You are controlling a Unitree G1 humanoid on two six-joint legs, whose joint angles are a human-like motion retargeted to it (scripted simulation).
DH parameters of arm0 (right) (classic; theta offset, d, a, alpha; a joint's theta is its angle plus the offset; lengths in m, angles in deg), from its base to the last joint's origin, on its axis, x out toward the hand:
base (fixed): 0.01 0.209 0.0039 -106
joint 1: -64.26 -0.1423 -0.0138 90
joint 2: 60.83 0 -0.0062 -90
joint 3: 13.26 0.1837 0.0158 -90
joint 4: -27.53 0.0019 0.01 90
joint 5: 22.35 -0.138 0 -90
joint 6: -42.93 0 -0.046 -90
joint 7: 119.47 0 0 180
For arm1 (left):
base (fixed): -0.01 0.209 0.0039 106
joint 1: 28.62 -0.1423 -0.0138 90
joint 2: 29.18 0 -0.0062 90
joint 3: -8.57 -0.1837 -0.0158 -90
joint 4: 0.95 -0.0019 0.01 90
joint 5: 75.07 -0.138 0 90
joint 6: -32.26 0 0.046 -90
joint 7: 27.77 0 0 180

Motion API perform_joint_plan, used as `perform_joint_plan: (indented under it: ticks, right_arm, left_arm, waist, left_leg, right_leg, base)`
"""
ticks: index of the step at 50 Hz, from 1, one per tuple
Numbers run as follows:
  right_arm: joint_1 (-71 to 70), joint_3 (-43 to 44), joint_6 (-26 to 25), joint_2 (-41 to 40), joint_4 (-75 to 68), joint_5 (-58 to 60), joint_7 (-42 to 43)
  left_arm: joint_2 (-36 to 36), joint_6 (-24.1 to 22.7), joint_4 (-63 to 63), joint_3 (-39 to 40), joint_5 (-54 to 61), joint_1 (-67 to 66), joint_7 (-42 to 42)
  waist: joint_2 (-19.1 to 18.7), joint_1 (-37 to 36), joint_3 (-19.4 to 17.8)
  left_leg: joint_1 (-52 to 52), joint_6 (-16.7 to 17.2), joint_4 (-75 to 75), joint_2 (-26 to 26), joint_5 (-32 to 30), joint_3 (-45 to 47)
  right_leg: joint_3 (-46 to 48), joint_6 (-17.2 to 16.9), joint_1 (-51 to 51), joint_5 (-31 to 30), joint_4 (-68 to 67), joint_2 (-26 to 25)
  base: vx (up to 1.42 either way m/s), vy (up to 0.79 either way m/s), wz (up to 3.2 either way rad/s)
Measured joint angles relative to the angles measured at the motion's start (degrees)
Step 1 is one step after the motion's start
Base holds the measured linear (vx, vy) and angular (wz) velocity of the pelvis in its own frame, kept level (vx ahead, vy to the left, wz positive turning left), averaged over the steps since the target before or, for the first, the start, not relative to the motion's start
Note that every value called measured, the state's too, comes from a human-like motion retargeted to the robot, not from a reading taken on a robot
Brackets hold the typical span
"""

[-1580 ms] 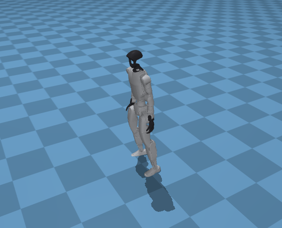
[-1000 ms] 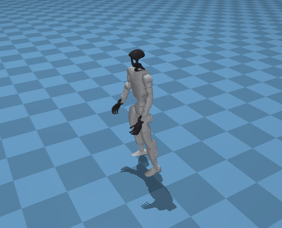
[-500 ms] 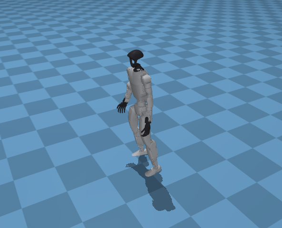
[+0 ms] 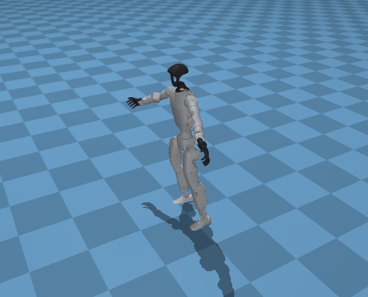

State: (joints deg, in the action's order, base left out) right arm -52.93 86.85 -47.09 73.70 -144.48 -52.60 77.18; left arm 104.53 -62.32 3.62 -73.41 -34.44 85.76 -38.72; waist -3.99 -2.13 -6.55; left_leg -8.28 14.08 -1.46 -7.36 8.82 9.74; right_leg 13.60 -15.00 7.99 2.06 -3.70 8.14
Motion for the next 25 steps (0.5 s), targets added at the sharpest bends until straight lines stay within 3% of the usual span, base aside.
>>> perform_joint_plan:
  ticks: [5,11,17,25]
  right_arm:
    - [-21.3,-13.7,-0.2,2.3,-1.4,-0.4,0.0]
    - [-41.3,-31.6,0.1,-6.4,2.1,-0.2,-3.1]
    - [-47.8,-44.5,1.1,-17.5,16.4,1.3,-9.7]
    - [-49.3,-58.0,2.0,-27.9,38.9,-10.6,-15.4]
  left_arm:
    - [5.0,-1.1,0.7,-15.2,0.2,21.0,-1.0]
    - [0.7,-2.8,6.3,-34.3,3.1,45.6,1.6]
    - [-7.9,-5.1,20.6,-45.3,8.8,59.2,7.3]
    - [-17.1,-8.5,45.8,-55.7,21.7,66.3,10.5]
  waist:
    - [-0.7,0.4,1.1]
    - [-1.1,1.0,1.9]
    - [-1.1,0.8,2.3]
    - [-1.1,-0.1,2.9]
  left_leg:
    - [0.3,0.1,-0.1,0.0,-0.4,0.0]
    - [0.3,-0.1,-0.2,0.2,-0.6,0.1]
    - [0.5,0.3,0.0,-0.2,-0.8,0.8]
    - [1.5,0.9,0.3,-1.3,-1.2,2.2]
  right_leg:
    - [0.0,0.0,-0.3,-0.4,0.0,0.0]
    - [-0.2,0.0,-0.4,-0.6,-0.2,0.3]
    - [-0.8,0.0,-1.0,-1.0,-0.1,-0.2]
    - [-1.8,0.0,-2.9,-1.7,0.2,-1.6]
  base:
    - [0.00,0.00,0.00]
    - [0.00,0.00,0.00]
    - [-0.01,-0.01,-0.05]
    - [-0.01,-0.02,-0.07]
